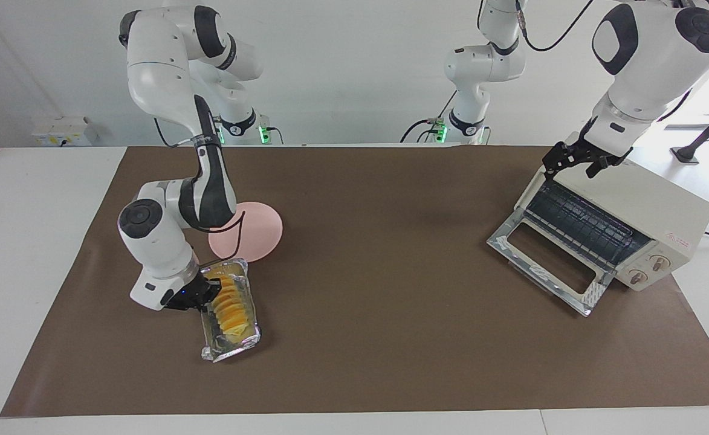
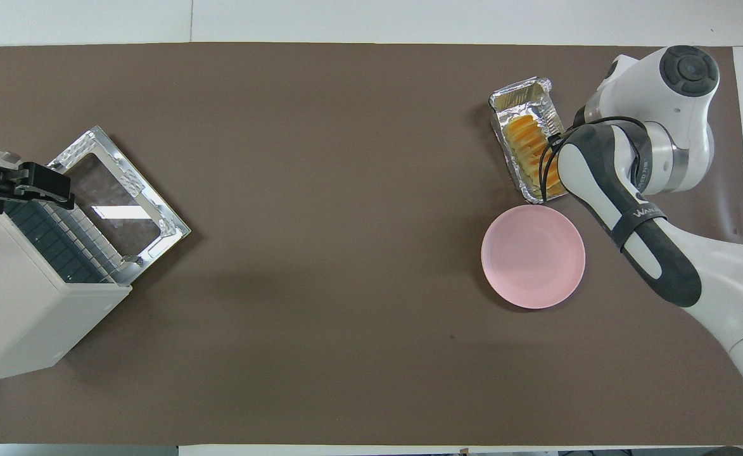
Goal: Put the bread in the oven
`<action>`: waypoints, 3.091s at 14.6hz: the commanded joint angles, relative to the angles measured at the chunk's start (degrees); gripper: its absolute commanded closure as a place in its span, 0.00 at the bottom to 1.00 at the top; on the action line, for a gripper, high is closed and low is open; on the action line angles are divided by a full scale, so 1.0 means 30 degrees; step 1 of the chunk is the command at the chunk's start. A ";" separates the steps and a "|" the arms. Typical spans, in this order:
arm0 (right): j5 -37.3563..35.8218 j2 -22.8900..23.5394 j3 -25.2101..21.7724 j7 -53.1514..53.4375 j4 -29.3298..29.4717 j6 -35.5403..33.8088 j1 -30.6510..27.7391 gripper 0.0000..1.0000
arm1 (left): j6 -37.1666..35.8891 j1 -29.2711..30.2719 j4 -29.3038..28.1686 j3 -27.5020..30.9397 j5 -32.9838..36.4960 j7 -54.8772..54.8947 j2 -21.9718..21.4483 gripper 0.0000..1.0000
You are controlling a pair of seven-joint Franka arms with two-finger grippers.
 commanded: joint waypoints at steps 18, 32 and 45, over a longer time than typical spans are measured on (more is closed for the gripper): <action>0.3139 -0.3459 0.0377 0.5436 0.3762 -0.8335 0.1861 1.00 | -0.0007 -0.0020 -0.0453 0.0071 -0.0220 0.0045 -0.0515 0.00; 0.1852 -0.1144 0.0348 1.7519 0.1545 -0.1372 1.0918 1.00 | -0.0007 0.0009 -0.0424 0.0071 -0.0220 0.0045 -0.0515 0.00; 0.1910 -0.1437 0.0348 1.8247 -0.1513 0.2013 1.1831 0.00 | -0.0007 0.0009 -0.0424 0.0071 -0.0220 0.0045 -0.0515 0.00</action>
